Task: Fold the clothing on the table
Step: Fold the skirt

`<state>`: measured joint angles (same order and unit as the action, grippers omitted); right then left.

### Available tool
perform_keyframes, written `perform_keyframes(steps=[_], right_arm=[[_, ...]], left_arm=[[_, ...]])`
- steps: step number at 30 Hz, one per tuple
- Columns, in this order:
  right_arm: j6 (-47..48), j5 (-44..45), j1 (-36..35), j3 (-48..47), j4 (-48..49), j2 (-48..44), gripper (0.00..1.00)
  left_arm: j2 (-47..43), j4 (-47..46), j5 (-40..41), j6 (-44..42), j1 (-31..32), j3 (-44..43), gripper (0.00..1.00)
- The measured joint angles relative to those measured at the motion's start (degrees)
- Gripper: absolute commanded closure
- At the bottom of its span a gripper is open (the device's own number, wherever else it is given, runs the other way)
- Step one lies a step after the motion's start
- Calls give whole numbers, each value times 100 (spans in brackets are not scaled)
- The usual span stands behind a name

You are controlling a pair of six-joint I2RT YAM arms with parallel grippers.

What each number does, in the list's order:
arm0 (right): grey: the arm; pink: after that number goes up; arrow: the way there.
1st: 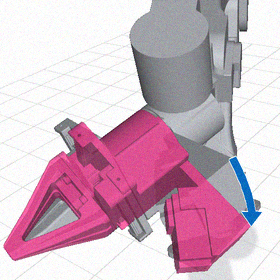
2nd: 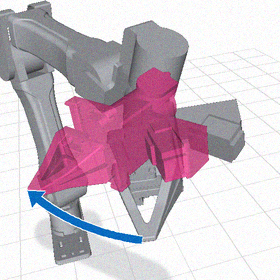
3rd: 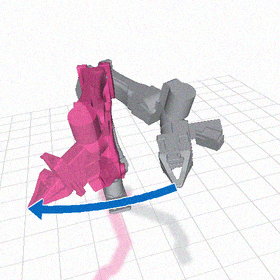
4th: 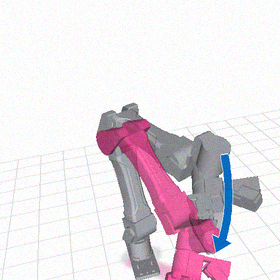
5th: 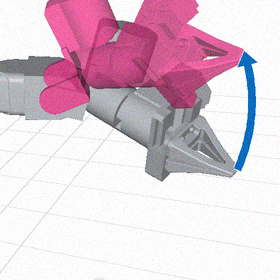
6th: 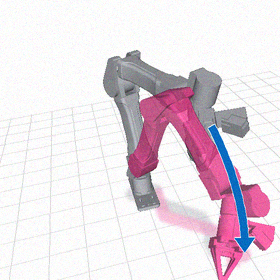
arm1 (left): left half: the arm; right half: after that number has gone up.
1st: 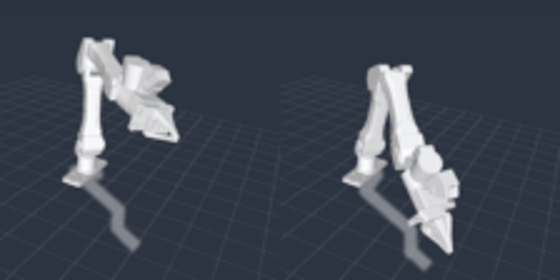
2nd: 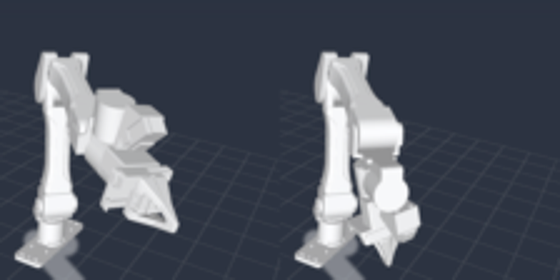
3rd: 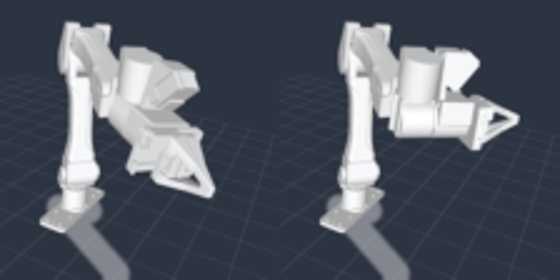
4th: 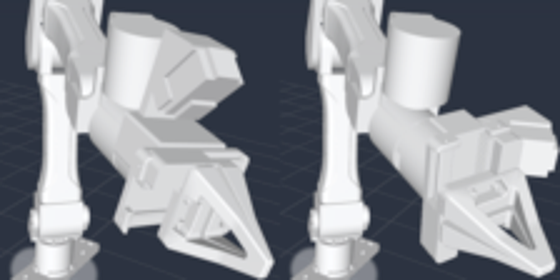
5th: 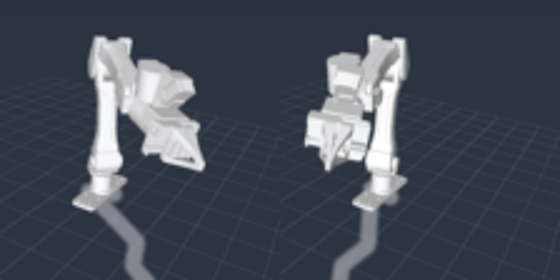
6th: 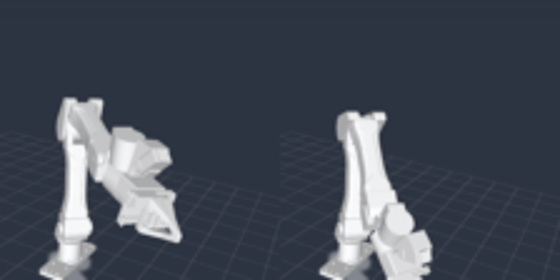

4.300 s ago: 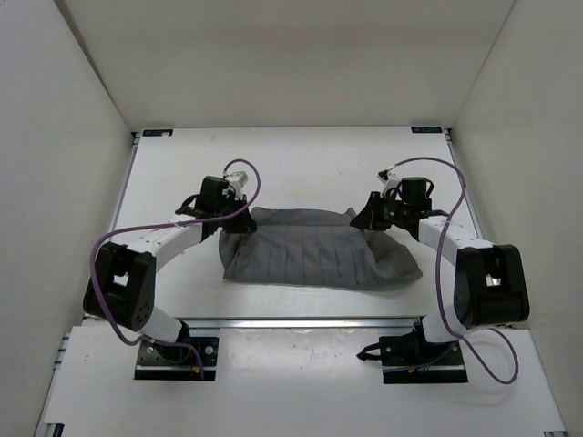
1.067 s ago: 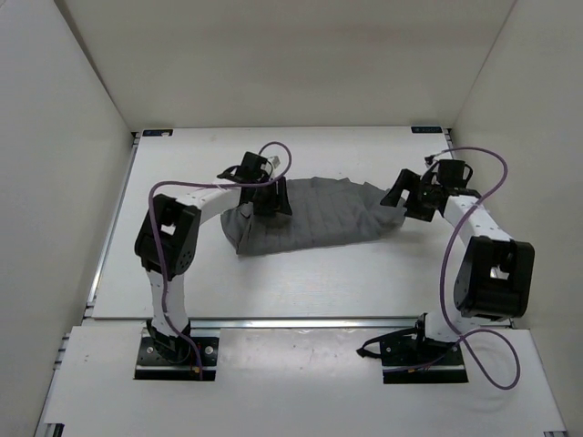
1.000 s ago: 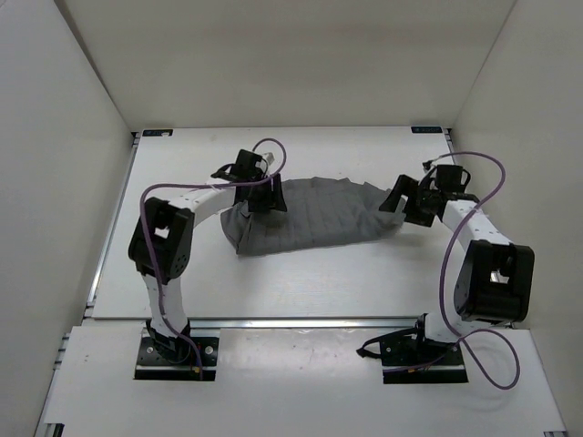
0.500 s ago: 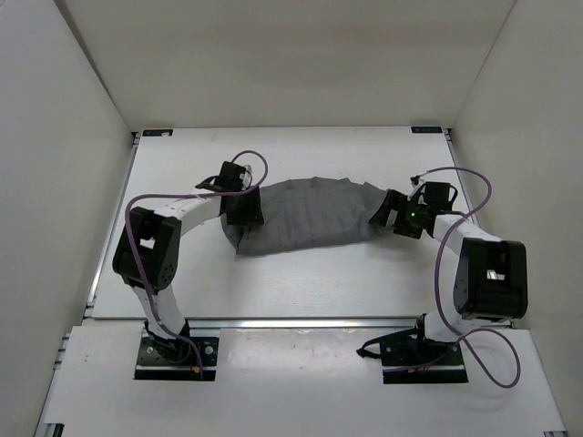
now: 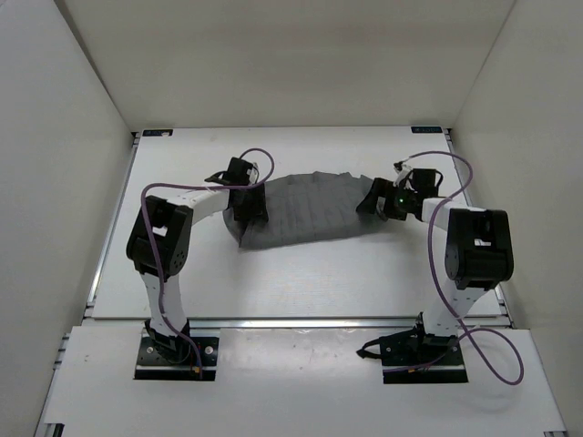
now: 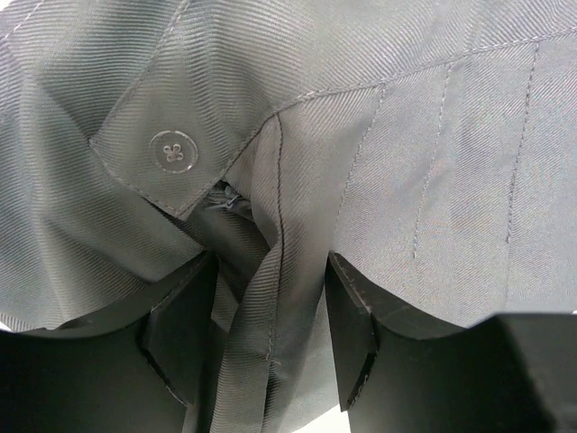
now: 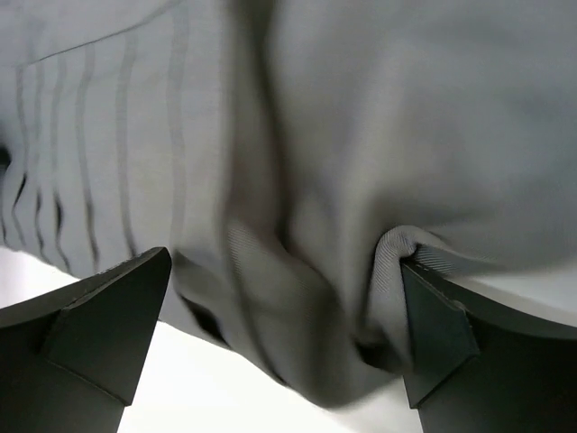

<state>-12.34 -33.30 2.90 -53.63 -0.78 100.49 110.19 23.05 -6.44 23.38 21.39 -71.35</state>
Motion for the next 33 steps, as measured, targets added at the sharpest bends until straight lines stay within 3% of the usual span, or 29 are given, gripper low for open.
perform_keyframes(steps=[3,6,9,12,15,18,23,27,33], right_arm=[[66,-131,-275,-260,122,280,1],[125,-243,-461,-531,201,557,10],[249,-203,-616,-796,188,791,35],[334,-109,-658,-848,155,894,76],[304,-55,-623,-841,44,909,95],[273,-15,-535,-831,-31,850,100],[389,323,-442,-774,-533,240,99],[514,584,-662,-953,-957,-492,100],[476,673,-1598,-1325,-1093,-1108,100]], left_arm=[[129,81,-28,-22,-4,-190,39],[299,138,-46,-59,9,-431,39],[468,223,-46,-107,39,-684,40],[601,271,-46,-138,90,-876,44],[691,249,-52,-144,166,-975,51],[758,177,-101,-107,293,-1016,66],[881,-168,-284,46,678,-1014,77],[1075,-492,-555,278,990,-1147,77],[1475,-1097,-1054,789,1443,-1421,77]])
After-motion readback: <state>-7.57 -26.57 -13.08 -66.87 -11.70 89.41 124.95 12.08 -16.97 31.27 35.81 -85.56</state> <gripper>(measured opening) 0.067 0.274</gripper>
